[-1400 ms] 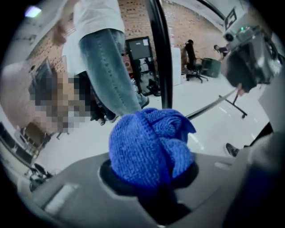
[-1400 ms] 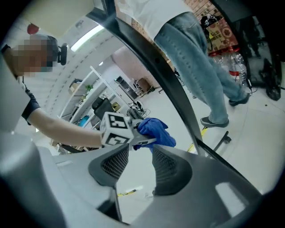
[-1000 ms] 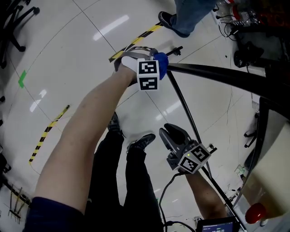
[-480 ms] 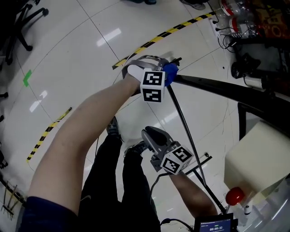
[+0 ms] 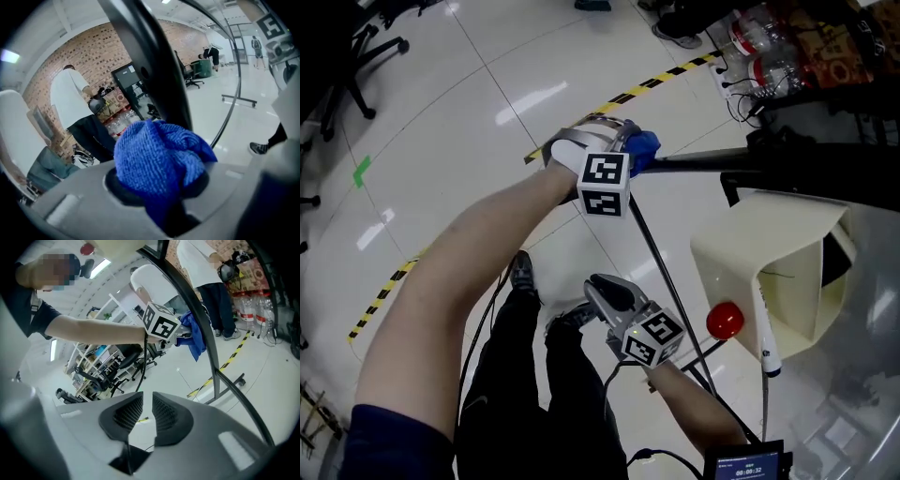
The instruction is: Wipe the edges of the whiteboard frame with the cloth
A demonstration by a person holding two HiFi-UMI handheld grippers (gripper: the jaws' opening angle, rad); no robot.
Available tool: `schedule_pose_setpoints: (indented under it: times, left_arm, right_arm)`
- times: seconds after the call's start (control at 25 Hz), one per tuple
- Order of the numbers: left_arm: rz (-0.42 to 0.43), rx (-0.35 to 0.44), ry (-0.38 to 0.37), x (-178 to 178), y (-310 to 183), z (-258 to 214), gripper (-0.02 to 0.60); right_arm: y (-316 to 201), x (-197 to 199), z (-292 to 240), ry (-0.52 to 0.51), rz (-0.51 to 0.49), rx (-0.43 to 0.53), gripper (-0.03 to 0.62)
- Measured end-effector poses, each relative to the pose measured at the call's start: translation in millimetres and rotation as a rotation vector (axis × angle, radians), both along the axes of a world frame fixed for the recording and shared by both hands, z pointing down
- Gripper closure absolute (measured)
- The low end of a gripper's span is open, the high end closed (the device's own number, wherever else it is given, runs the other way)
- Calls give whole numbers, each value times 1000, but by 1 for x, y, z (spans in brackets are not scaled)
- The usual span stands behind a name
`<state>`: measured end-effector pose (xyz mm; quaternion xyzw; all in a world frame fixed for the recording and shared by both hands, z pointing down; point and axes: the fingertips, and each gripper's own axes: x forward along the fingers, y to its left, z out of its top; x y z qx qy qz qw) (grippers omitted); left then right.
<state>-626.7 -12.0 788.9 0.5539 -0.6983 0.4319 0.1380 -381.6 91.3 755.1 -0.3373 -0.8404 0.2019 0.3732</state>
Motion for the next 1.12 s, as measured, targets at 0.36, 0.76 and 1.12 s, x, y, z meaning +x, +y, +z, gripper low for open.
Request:
schedule_pose_setpoints:
  times: [0.36,0.76,1.12]
  left_arm:
    - [-29,21,-72,0,6,-39,454]
    - [56,77,-68,4,-9,-96,454]
    - [-16,239,-5,8,-11,-154,453]
  right_arm:
    - [-4,28,-27,-53,12,96,542]
    - [31,41,-73,-80,-27,135,542]
    - [45,17,-111,-128,18,161,542]
